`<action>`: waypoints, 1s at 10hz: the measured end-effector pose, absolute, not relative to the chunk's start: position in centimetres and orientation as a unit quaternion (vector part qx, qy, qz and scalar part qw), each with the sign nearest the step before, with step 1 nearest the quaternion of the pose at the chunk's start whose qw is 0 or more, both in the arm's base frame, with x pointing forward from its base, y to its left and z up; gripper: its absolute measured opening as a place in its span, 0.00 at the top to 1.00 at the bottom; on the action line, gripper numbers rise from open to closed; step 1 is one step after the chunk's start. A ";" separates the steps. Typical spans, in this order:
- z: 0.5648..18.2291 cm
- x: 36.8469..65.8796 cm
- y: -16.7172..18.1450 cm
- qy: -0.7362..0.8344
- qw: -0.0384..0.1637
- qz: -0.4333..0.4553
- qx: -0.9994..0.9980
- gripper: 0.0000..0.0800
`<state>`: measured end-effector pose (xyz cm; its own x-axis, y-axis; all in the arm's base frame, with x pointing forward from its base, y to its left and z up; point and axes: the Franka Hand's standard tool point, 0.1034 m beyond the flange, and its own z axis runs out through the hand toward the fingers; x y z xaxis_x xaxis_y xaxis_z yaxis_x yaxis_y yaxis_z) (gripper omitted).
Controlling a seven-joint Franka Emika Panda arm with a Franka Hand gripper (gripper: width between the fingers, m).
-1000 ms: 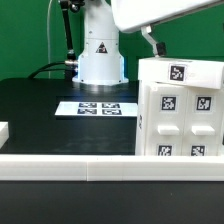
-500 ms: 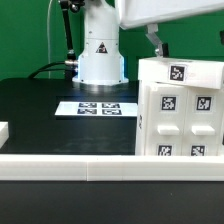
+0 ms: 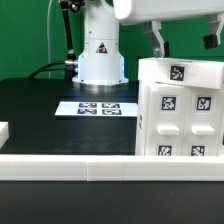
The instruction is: Assemble cabinet
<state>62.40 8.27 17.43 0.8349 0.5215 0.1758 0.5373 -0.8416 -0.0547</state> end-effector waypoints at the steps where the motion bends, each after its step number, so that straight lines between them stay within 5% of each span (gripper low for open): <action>1: 17.0 62.3 8.2 -0.305 0.044 -0.067 -0.949 0.00; 10: 14.5 60.9 8.1 -0.333 0.026 -0.066 -0.940 0.02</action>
Offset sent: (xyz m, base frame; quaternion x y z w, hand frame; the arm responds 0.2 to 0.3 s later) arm -0.0062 0.0143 -0.0084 0.0176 -0.0168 -0.1093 0.9937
